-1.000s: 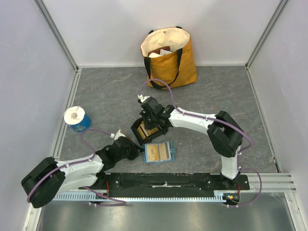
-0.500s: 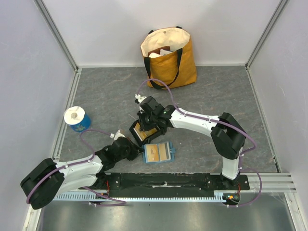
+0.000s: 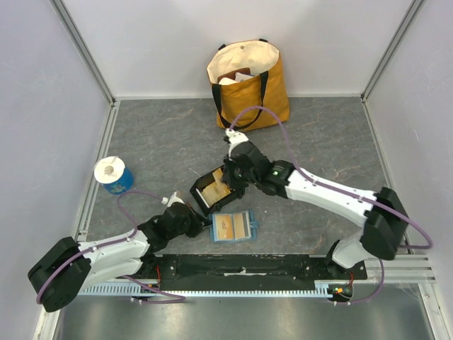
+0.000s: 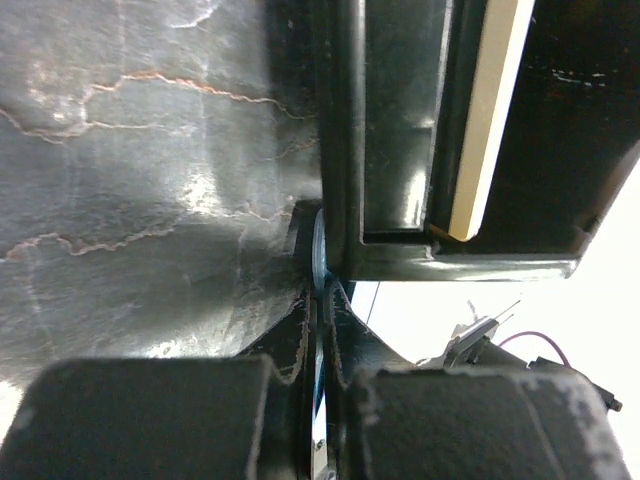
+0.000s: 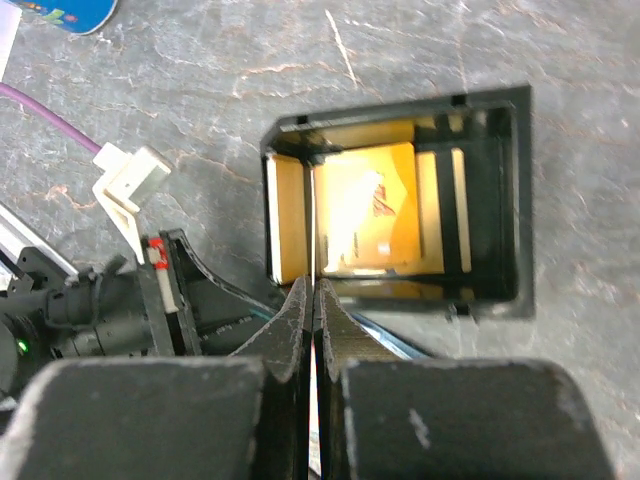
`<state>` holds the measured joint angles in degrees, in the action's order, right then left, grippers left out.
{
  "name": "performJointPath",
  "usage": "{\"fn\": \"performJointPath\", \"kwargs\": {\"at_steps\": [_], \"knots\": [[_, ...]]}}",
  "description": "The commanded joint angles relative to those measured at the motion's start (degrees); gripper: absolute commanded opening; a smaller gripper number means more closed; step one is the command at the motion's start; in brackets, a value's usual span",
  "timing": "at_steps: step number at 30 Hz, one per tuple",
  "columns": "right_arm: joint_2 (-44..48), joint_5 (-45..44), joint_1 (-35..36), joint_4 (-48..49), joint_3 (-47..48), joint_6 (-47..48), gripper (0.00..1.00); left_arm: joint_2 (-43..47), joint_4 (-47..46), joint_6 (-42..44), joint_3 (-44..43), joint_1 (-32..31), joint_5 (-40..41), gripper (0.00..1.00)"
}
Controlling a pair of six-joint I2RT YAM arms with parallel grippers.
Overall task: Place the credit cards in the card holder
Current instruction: Pick up the credit card from the storage box.
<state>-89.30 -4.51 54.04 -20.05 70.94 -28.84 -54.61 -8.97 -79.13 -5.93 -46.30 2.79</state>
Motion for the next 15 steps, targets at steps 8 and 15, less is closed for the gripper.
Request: {"fn": "performJointPath", "kwargs": {"at_steps": [8, 15], "knots": [[18.1, -7.3, 4.2, 4.0, -20.7, -16.0, 0.0, 8.6, 6.1, 0.9, -3.6, -0.9, -6.5, 0.02], [23.0, -16.9, 8.6, 6.4, -27.3, -26.3, 0.0, 9.4, 10.5, 0.3, -12.0, -5.2, -3.0, 0.02]]}}
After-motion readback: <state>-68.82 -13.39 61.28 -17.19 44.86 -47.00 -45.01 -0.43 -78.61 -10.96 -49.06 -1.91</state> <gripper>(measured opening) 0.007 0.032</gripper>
